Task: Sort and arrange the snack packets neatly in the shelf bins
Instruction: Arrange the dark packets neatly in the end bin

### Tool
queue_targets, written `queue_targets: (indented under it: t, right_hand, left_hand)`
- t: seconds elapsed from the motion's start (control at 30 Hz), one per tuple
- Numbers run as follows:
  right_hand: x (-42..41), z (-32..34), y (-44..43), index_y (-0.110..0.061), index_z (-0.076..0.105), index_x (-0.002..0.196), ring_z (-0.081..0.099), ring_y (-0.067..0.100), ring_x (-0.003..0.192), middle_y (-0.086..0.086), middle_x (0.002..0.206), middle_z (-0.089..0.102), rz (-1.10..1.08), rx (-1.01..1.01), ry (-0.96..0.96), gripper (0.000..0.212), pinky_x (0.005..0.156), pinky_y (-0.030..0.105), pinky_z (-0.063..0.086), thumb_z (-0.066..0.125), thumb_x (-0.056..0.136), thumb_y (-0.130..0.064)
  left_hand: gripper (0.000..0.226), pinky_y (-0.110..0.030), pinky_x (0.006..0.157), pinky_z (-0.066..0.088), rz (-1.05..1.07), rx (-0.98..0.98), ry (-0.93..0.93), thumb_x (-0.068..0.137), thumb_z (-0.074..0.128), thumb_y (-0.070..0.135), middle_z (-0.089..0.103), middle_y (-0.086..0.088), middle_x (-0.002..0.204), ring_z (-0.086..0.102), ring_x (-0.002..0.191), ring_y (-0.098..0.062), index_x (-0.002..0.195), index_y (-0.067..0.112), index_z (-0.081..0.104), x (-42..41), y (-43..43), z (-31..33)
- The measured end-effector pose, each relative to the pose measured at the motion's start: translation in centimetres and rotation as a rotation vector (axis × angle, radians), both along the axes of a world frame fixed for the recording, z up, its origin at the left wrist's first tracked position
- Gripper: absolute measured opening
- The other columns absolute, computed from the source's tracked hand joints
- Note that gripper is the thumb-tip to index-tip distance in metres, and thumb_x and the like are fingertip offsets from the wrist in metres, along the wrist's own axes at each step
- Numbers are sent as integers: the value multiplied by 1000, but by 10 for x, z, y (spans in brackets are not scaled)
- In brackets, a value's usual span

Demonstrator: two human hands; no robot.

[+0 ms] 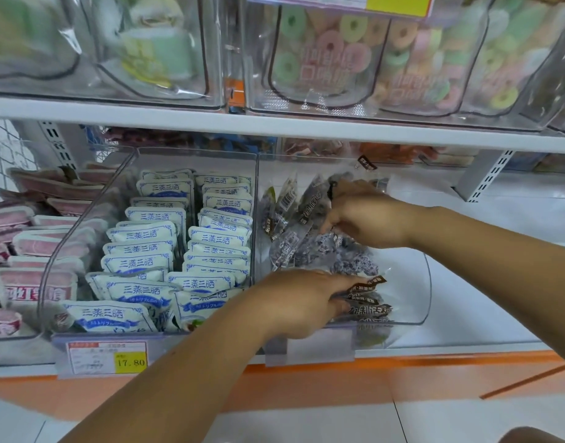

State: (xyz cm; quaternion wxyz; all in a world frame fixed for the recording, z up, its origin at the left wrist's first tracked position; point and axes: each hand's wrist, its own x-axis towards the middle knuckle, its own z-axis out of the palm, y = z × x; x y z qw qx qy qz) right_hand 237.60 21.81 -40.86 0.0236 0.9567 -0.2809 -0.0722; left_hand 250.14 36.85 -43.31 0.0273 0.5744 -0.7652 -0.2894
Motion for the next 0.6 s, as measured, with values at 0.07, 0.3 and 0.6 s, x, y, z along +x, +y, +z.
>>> queue_targets:
  t: [0.07,0.3,0.6]
  right_hand:
    - [-5,2,0,-31,72,109,45,30,100,-7,85,40,69,-27,-82,25,87,35,41,62,91,-17]
    - [-16,6,4,-20,77,99,53,27,93,6,87,66,107,4,-230,25,82,45,47,65,86,-3]
    - [-26,8,34,-30,62,121,61,12,99,-8,111,66,-41,73,-17,29,87,27,45,58,93,-30]
  left_hand:
    - [46,-25,60,36,-3,10,-11,103,35,41,47,4,139,50,79,-13,145,55,21,0,0,3]
    - [46,-28,49,27,16,27,-23,104,34,41,48,9,86,37,55,-6,145,53,20,-2,4,8]
    - [58,-31,95,42,117,35,63,101,42,45,36,8,153,49,125,-20,149,50,9,-2,6,2]
